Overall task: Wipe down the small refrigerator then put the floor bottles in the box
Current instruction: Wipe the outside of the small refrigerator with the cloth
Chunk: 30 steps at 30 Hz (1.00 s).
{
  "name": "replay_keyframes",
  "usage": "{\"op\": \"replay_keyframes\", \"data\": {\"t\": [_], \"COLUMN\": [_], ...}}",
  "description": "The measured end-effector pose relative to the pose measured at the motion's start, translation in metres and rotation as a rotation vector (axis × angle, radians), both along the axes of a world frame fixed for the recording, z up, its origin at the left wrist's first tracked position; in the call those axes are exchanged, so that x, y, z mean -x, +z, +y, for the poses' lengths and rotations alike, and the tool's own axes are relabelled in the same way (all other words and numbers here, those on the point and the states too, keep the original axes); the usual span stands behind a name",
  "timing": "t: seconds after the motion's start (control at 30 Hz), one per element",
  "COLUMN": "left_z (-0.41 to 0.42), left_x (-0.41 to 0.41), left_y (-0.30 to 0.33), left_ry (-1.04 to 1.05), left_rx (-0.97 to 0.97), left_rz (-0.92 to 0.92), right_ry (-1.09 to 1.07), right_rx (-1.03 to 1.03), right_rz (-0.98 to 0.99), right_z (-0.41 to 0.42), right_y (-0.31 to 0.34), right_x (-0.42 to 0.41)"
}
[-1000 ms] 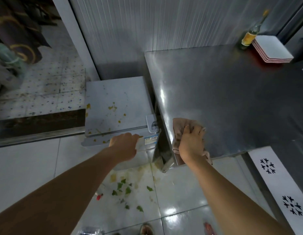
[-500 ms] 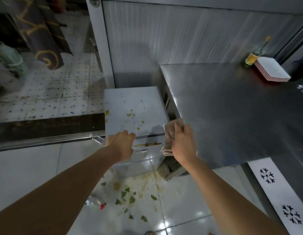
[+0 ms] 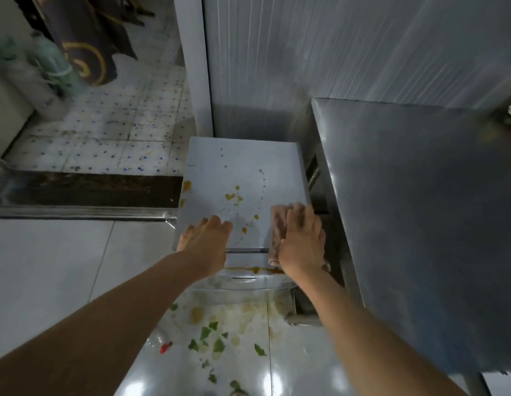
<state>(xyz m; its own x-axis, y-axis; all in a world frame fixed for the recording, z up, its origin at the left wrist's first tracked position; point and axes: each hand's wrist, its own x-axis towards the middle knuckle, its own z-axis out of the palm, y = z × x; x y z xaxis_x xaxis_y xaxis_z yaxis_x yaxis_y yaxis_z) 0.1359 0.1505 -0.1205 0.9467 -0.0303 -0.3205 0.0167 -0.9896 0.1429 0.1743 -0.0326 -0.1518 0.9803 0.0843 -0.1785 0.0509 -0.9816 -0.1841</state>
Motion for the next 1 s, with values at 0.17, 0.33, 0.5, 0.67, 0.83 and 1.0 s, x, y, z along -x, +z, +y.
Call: {"op": "replay_keyframes", "data": {"t": [0.17, 0.33, 0.5, 0.67, 0.83, 1.0], "left_z": [0.005, 0.016, 0.032, 0.043, 0.047, 0.045], "left_x": [-0.032, -0.075, -0.103, -0.111, -0.13, -0.151], "left_y": [-0.022, -0.036, -0.052, -0.064, -0.056, -0.057], "left_ry": [0.046, 0.058, 0.023, -0.057, -0.075, -0.118], "left_rx": [-0.012, -0.065, -0.148, -0.157, -0.107, -0.03], "left_rz": [-0.026, -0.109, -0.136, -0.206, -0.227, -0.24], "right_ry": [0.076, 0.08, 0.078, 0.131, 0.153, 0.038], "right_rx": [0.01, 0.032, 0.015, 0.041, 0.011, 0.077], "right_rz": [0.011, -0.072, -0.057, -0.072, -0.131, -0.125], "right_z": [-0.002, -0.002, 0.012, 0.024, 0.04, 0.034], "right_y": [-0.036, -0.05, -0.067, -0.069, -0.067, -0.062], "right_x": [-0.005, -0.049, -0.112, -0.157, -0.099, -0.089]}}
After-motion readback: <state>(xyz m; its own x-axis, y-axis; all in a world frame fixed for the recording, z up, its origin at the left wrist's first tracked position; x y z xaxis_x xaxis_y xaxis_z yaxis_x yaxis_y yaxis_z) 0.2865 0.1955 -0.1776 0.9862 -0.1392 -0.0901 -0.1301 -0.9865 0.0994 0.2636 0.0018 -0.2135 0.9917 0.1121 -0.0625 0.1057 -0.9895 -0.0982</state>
